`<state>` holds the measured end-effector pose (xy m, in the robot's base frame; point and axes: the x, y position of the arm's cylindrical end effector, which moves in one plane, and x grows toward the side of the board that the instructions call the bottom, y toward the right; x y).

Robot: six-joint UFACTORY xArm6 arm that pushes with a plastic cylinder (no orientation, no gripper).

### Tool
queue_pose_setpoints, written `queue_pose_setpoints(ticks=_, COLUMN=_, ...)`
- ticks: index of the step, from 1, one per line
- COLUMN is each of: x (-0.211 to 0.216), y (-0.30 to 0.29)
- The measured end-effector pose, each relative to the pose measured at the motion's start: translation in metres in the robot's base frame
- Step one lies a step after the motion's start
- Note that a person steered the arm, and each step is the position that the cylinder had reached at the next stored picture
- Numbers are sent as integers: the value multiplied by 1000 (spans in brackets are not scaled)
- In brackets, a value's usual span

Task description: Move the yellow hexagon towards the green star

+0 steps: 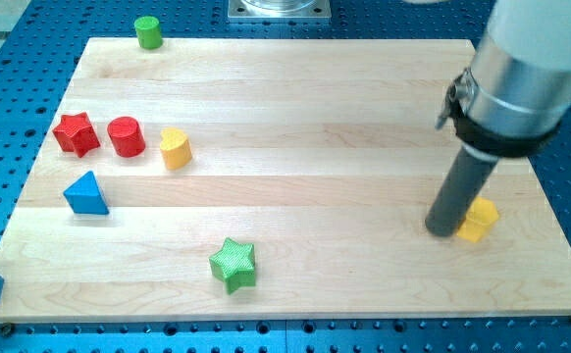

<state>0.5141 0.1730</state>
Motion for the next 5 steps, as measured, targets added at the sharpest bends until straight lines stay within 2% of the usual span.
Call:
queue_pose_setpoints(ticks=1, x=30, y=22)
queue_pose_setpoints(ticks=2, x=-2, y=64)
queue_pose_setpoints(ticks=3, x=-36, y=27)
queue_pose_setpoints(ticks=4, x=-48, y=-12)
queue_pose_setpoints(ticks=5, x=-52, y=106)
